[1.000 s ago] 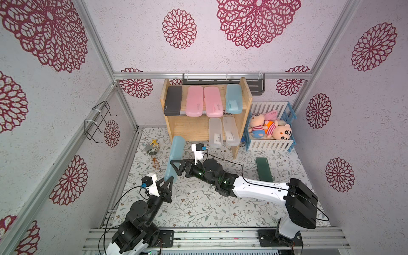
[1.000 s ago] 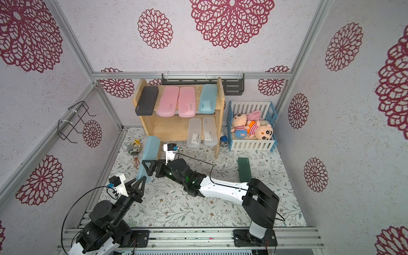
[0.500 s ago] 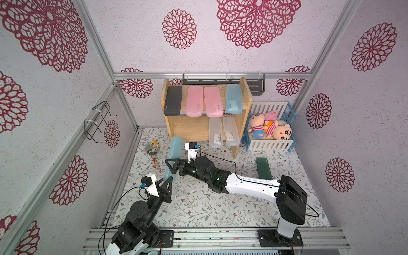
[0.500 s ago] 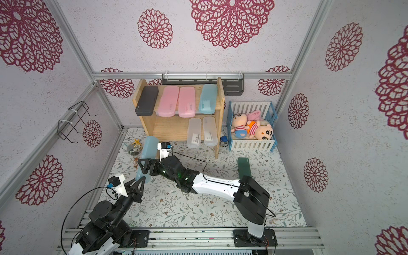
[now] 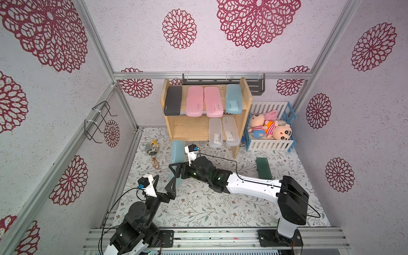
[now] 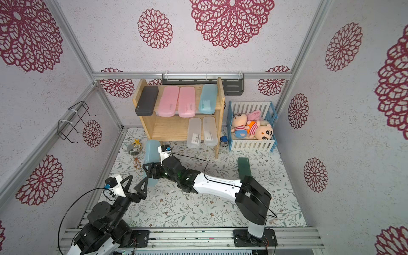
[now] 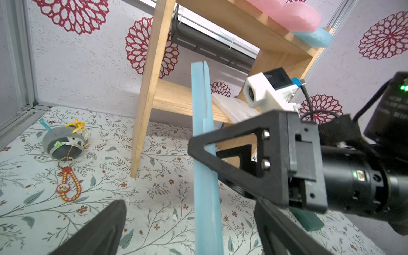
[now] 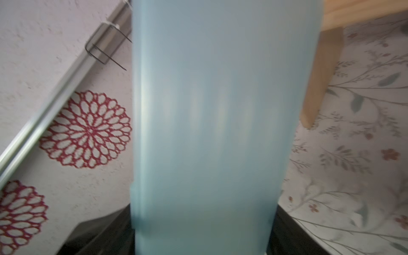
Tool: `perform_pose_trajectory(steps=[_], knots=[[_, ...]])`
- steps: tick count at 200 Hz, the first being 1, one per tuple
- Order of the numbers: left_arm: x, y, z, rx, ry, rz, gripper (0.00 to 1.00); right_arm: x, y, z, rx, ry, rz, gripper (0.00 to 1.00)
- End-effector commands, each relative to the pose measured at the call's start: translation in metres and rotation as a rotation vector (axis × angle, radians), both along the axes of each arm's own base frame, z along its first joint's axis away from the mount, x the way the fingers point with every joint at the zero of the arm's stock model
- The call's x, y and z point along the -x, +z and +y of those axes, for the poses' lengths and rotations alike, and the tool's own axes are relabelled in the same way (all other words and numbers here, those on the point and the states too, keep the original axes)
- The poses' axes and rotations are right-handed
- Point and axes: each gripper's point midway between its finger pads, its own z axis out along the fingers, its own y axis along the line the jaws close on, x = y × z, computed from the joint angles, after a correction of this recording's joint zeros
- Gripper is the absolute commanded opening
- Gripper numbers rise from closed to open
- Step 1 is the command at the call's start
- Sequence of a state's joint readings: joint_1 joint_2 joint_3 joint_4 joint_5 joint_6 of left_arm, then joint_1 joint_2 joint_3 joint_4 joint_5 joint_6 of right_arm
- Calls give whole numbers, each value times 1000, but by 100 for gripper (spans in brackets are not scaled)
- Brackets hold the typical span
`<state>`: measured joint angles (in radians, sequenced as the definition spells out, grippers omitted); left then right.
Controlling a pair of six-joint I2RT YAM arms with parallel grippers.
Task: Remove the pencil cases from the shelf
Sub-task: Place the pencil case at the center of the board.
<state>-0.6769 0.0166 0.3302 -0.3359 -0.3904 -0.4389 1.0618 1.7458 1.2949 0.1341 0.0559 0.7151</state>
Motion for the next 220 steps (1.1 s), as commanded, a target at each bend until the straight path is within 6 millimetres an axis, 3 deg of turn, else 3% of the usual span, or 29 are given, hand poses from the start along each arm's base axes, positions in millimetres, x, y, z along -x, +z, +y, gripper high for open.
perform_pose_trajectory(steps=[1,35,66,89,122,220], knots=[[2,9,10,38,45,-8,97,13,-8,-48,196,40,-77,56],[-1,1,12,57,66,10,97,34,-69,-135,445,88,7,54],[-4,-2,9,96,66,8,97,31,-123,-224,660,-19,157,56],[-6,-8,6,107,58,12,97,22,-143,-272,708,-115,227,56],[-8,-11,4,106,57,16,97,3,-153,-310,740,-194,265,57],[-10,-18,5,101,69,26,97,-69,-189,-379,827,-350,333,58]])
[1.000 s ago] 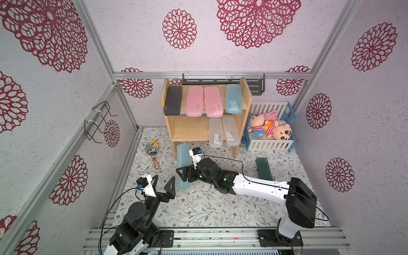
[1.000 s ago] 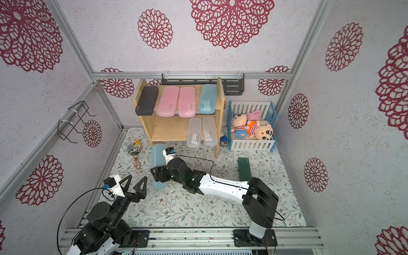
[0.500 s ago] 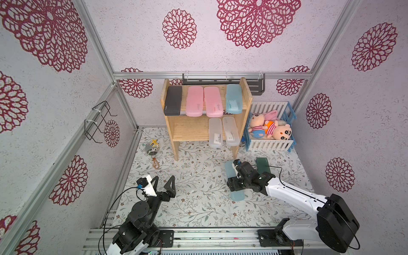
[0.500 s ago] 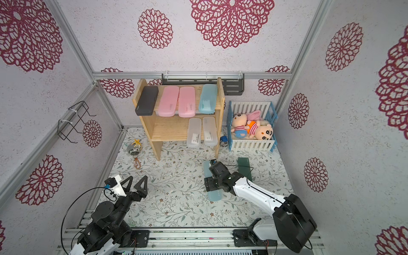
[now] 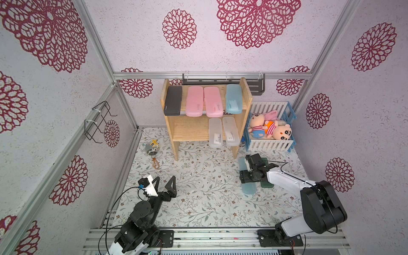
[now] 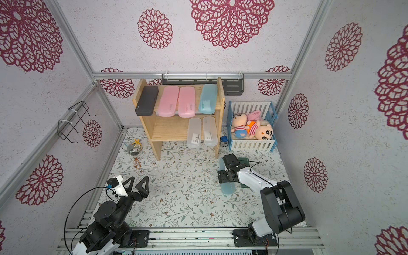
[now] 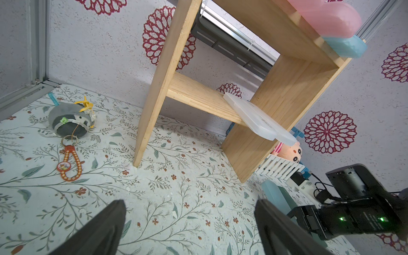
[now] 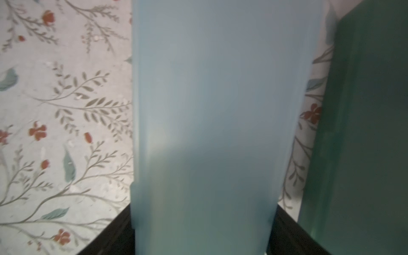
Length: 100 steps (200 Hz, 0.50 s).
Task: Remove the pencil cases from the shelf
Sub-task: Place the pencil case at the center of the board.
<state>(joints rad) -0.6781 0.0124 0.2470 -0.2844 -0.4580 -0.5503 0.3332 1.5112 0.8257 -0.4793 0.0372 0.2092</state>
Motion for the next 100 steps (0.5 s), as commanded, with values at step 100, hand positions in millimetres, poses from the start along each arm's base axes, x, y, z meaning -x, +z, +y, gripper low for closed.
perform_pose_trajectory(steps=[100], knots=[[-3,0,1,-14,19,6,97,-40,-16,-29,108,-32,0,59]])
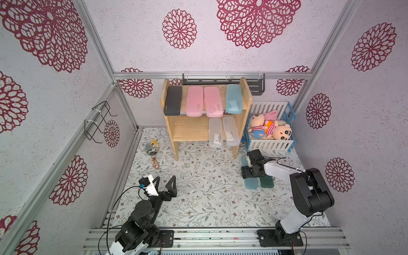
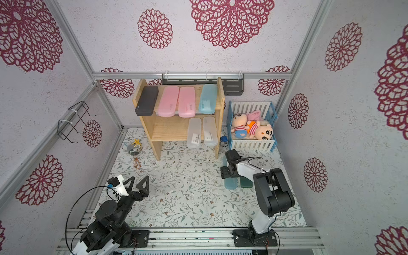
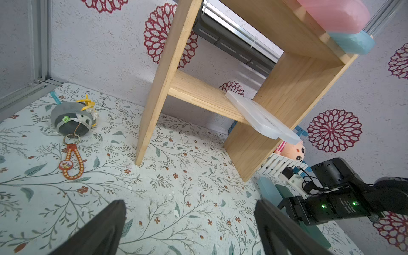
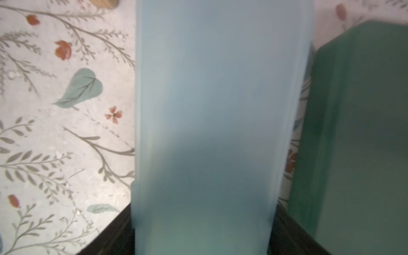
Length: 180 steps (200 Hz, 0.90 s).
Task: Remove the pencil cases from the shelf
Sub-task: Place the pencil case at the center of the board.
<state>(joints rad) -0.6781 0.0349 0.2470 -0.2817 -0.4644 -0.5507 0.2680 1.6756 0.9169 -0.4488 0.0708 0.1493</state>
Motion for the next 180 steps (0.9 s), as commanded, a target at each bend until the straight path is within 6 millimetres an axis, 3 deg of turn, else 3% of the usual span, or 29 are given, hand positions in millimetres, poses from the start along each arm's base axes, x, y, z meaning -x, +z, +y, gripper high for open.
perform_pose_trajectory(steps=[1,82,109,141,180], knots=[[0,3,1,-2,12,-8,97,-9,5,-10,45,-8,-28,59],[-2,4,5,-10,34,-16,97,-16,9,-20,43,-14,-18,61],[-3,4,3,0,28,-22,97,-14,9,-19,36,-8,-17,73],[-5,5,-2,11,14,-13,97,-15,19,-13,6,3,-47,98],[-13,15,-14,64,-13,-8,97,-23,55,2,-79,27,-152,99]])
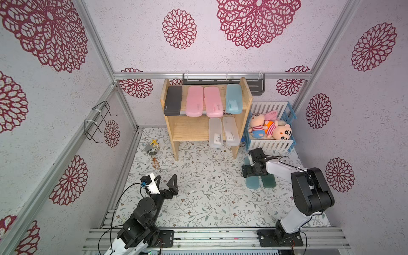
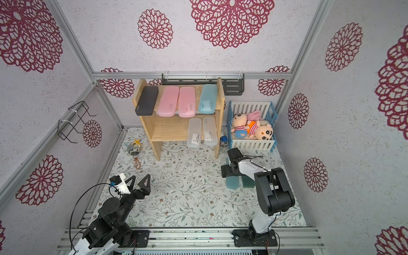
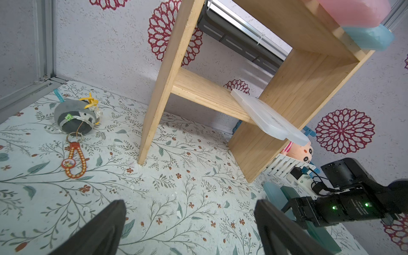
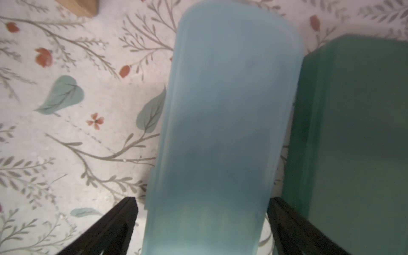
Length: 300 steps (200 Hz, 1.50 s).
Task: Remove the pencil cases from the shelf
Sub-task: Place the pencil case at the center of the board, then pick up the pencil case from the shelf.
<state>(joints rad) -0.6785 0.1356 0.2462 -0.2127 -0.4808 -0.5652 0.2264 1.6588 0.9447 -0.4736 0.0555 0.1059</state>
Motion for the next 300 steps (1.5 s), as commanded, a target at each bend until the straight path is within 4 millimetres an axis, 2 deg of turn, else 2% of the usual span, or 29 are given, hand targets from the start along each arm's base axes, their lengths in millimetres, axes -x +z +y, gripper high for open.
perform_pose_trajectory(steps=[1,17,38,63,82,102,121,136,152,188,205,222,278,300], knots=[[-3,19,-10,72,-30,-33,97,-15,45,13,-80,24,-139,99],[-10,26,-20,148,-54,-41,97,-18,68,23,-140,41,-204,99],[-22,31,-44,258,-116,-28,97,-18,108,40,-252,62,-316,99],[-42,33,-74,334,-169,46,97,-7,154,58,-411,86,-453,99],[-61,40,-103,400,-221,94,97,1,175,59,-463,80,-517,99],[-78,57,-135,512,-315,79,97,8,189,55,-489,60,-561,99],[-95,66,-159,621,-380,52,100,12,194,52,-511,35,-584,99],[-108,70,-175,685,-434,49,95,15,195,54,-530,37,-582,99],[-124,60,-189,743,-454,57,92,18,198,55,-542,44,-586,99],[-150,47,-200,917,-487,-7,91,21,207,52,-548,37,-612,99],[-159,38,-209,930,-500,3,90,22,210,52,-547,40,-611,99],[-166,30,-210,934,-475,8,92,23,210,51,-538,41,-600,99],[-179,35,-217,944,-475,15,92,28,204,47,-493,53,-579,99],[-187,30,-218,981,-480,49,87,27,205,41,-456,41,-585,99]])
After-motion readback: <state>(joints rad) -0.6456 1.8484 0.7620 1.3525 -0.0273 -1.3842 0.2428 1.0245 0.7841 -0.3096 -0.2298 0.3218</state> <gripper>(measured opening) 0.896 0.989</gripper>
